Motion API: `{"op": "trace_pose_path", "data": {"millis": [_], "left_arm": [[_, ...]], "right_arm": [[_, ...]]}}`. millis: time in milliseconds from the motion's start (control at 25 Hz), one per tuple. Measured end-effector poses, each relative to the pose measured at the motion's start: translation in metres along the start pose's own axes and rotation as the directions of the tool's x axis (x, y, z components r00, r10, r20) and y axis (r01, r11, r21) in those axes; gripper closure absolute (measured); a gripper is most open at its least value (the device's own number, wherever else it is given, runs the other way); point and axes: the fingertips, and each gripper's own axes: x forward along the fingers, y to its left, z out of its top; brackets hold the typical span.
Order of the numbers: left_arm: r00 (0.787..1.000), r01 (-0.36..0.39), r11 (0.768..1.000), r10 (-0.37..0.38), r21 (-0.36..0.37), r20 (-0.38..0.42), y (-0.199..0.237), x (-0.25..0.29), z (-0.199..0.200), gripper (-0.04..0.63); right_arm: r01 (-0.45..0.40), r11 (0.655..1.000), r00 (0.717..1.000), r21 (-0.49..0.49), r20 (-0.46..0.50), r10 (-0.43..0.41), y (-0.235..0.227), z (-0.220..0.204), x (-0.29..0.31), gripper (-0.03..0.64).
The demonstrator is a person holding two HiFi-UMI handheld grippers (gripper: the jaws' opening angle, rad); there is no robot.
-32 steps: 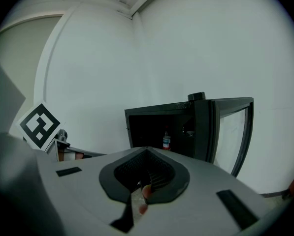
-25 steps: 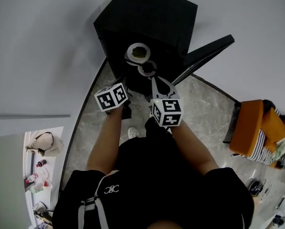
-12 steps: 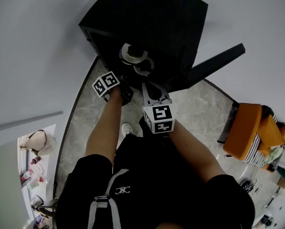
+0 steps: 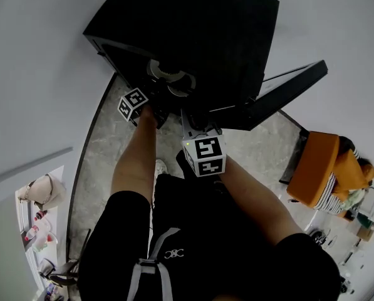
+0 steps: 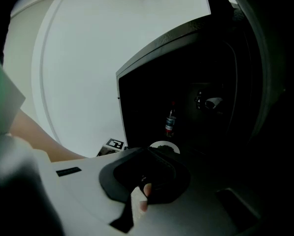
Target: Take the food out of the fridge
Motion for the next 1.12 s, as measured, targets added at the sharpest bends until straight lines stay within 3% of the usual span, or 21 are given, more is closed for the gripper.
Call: {"op": "trace_pose_path", "data": {"millis": [320,480,640,760,920,1040,1120], "left_arm": [[0.998,-0.051,0.999,0.051,0.012,0.041,0.007,0.023,0.014,0.353],[0.992,-0.124,0.992,0.124,0.023,-0.006,0.025,0.026,0.009,0.332],[0.995,-0.098,0.995,0.098,-0.012,-0.013,0.031,0.018,0.007,0.318],[0.996,-0.086,0.996,0.086,-0.016,0.001,0.028,0.009,0.007,0.375],[0.999,-0.053,0.995,0.054,-0.088,0.001,0.023,0.002,0.004,0.441],[0.999,-0.028,0.995,0.03,-0.098,0.013,0.012,0.001,0.007,0.553],[0.999,-0.038,0.994,0.04,-0.1,0.02,0.009,-0.001,0.008,0.577]], "right_arm": [[-0.017,0.998,0.999,-0.053,-0.044,0.015,0.001,-0.011,0.01,0.627],[-0.029,0.997,0.998,-0.069,-0.052,0.025,0.003,-0.01,0.017,0.627],[-0.042,0.997,0.997,-0.071,-0.068,0.037,0.005,-0.011,0.022,0.626],[-0.039,0.997,0.996,-0.065,-0.078,0.034,0.004,-0.013,0.023,0.626],[-0.048,0.998,0.995,-0.026,-0.09,0.046,0.006,-0.013,0.023,0.627],[-0.056,0.998,0.995,-0.022,-0.089,0.054,0.01,-0.012,0.022,0.626],[-0.058,0.998,0.995,-0.026,-0.085,0.056,0.012,-0.012,0.02,0.627]]}}
